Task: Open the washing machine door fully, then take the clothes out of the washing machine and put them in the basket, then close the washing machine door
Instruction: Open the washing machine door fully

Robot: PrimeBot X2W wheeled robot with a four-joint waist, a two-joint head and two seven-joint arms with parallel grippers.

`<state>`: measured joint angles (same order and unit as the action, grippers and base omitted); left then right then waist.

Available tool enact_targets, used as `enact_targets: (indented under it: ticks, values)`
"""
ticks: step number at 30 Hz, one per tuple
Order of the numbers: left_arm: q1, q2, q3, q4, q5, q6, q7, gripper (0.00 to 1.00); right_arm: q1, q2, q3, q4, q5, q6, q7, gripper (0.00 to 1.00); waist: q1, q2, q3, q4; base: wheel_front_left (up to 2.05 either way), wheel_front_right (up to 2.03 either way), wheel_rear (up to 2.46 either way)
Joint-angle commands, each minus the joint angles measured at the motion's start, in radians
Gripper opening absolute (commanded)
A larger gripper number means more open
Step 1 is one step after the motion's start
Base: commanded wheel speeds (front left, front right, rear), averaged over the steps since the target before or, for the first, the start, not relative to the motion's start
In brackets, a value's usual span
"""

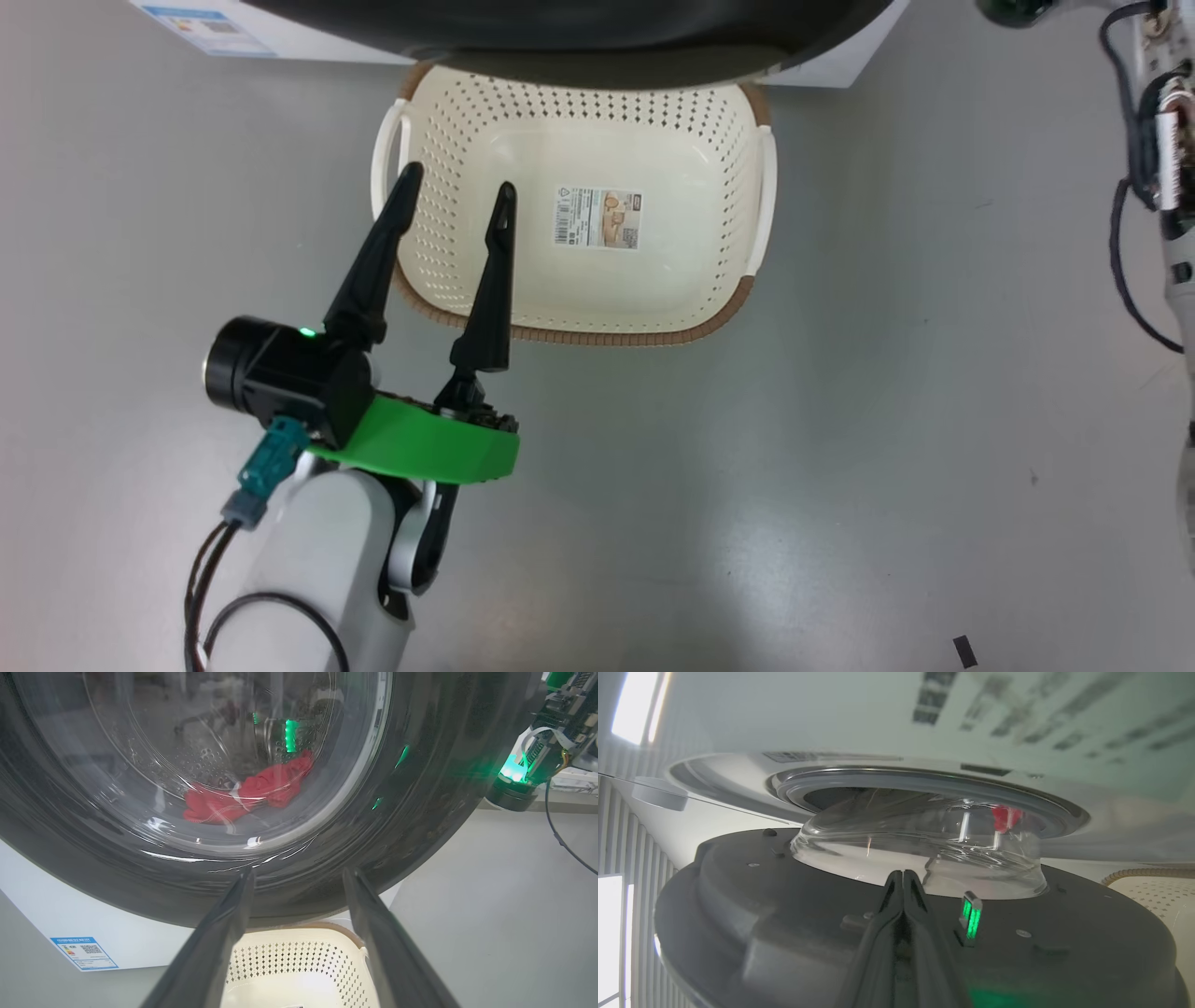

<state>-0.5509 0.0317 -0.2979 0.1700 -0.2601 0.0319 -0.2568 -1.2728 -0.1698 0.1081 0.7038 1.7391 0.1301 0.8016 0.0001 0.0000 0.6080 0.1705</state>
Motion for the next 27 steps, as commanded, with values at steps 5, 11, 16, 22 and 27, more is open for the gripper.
enact_targets:
  ticks: [5, 11, 16, 22, 27]
  values:
    - [0.005, 0.018, 0.043, -0.015, 0.000, 0.001, -0.005, 1.00, 0.041, 0.049, 0.027, -0.026, -0.026, 0.001, 0.026, 0.00, 0.0000, 0.0000, -0.018, -0.021, 0.00, 0.00, 0.00]
    - [0.007, 0.018, 0.051, -0.012, 0.001, -0.001, -0.005, 1.00, 0.070, 0.066, 0.043, -0.014, -0.030, 0.001, 0.055, 0.00, 0.0000, 0.0000, -0.036, -0.036, 0.00, 0.00, 0.00]
    - [0.014, 0.018, 0.053, -0.010, 0.002, -0.002, -0.005, 1.00, 0.093, 0.086, 0.061, -0.007, -0.032, 0.001, 0.071, 0.00, 0.0000, 0.0000, -0.055, -0.049, 0.00, 0.00, 0.00]
    - [0.029, 0.018, 0.062, -0.002, 0.009, -0.007, -0.005, 1.00, 0.119, 0.103, 0.076, -0.001, -0.044, 0.001, 0.063, 0.00, 0.0000, 0.0000, -0.086, -0.064, 0.00, 0.00, 0.00]
    - [0.038, 0.018, 0.074, -0.003, 0.012, -0.009, -0.005, 1.00, 0.134, 0.101, 0.079, -0.007, -0.104, 0.001, -0.019, 1.00, 0.0000, 0.0000, -0.096, -0.074, 0.00, 0.00, 0.00]
